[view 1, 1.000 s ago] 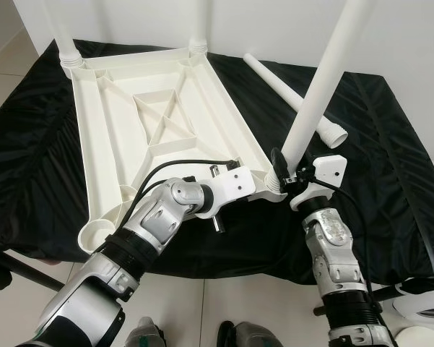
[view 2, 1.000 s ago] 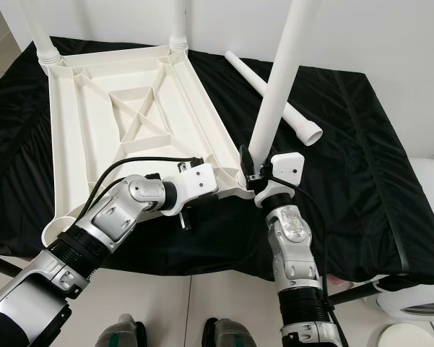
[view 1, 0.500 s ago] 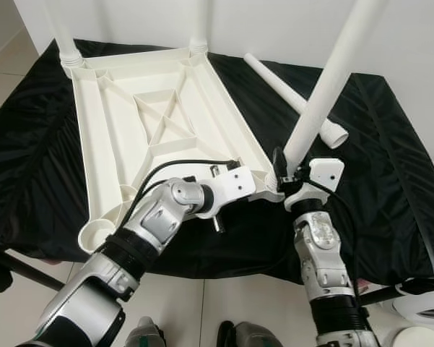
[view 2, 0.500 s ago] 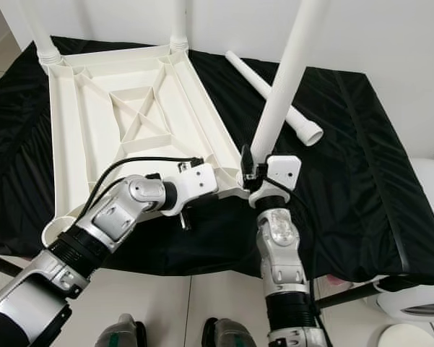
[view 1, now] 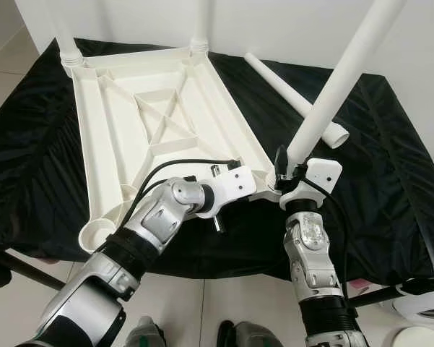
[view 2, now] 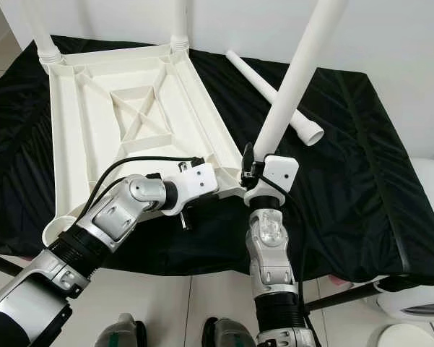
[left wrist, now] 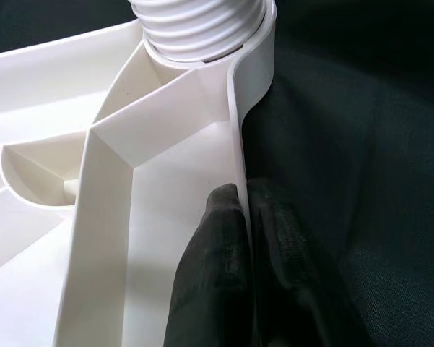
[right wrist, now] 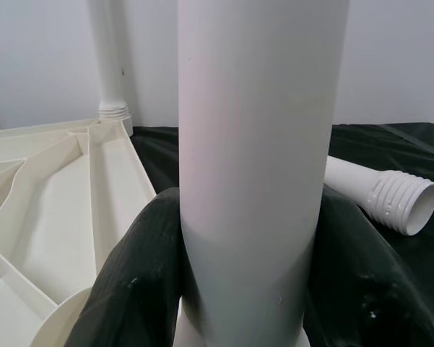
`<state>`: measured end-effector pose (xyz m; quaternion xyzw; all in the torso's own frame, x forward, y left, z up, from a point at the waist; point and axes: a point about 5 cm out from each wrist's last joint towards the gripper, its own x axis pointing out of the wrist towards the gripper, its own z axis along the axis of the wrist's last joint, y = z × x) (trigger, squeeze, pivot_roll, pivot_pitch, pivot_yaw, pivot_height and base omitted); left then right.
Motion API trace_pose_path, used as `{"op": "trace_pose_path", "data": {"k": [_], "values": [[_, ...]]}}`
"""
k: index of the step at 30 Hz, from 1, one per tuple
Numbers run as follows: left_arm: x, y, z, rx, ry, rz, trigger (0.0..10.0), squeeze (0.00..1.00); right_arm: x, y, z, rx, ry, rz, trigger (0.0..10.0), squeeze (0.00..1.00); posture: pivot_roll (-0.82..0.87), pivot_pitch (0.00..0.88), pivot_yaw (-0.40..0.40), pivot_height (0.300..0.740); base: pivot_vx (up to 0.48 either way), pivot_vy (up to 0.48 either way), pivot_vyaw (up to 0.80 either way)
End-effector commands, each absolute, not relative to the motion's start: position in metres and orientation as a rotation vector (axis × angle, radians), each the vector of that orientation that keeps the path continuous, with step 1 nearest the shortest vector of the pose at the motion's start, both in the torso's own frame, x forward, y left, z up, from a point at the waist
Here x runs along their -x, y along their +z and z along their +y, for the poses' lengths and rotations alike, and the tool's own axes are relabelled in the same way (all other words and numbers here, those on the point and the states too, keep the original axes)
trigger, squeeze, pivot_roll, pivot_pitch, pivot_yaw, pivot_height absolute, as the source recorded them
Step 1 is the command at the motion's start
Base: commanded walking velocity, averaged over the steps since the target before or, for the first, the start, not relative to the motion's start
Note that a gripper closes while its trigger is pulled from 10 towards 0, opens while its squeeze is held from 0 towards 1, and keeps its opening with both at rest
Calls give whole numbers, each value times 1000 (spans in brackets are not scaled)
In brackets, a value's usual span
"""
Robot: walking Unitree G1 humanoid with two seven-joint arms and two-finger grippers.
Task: Building children table
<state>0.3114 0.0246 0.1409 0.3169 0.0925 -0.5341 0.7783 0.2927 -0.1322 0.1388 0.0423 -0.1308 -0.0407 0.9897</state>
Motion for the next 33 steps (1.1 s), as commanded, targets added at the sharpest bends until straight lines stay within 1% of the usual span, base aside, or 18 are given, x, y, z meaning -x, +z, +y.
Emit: {"op": "trace_pose_path", "data": {"k": [1, 7, 12, 24, 33], "values": [[-313, 143, 26, -722, -1143, 200, 10000, 0, -285, 105, -127, -84, -99, -105, 10000, 0, 53, 105, -51, 740, 0, 0, 0], [-313, 143, 27, -721, -1142, 200, 10000, 0, -282, 104, -125, -80, -83, -105, 10000, 0, 50, 103, -50, 740, 0, 0, 0], [-314, 143, 25, -721, -1142, 196, 10000, 0, -279, 102, -131, -66, -81, -109, 10000, 0, 41, 98, -52, 740, 0, 0, 0], [-314, 143, 23, -722, -1146, 191, 10000, 0, -274, 100, -136, -50, -50, -143, 10000, 0, 32, 83, -51, 740, 0, 0, 0], [-314, 143, 21, -722, -1150, 187, 10000, 0, -272, 93, -142, -32, -47, -120, 10000, 0, 30, 73, -50, 740, 0, 0, 0]]}}
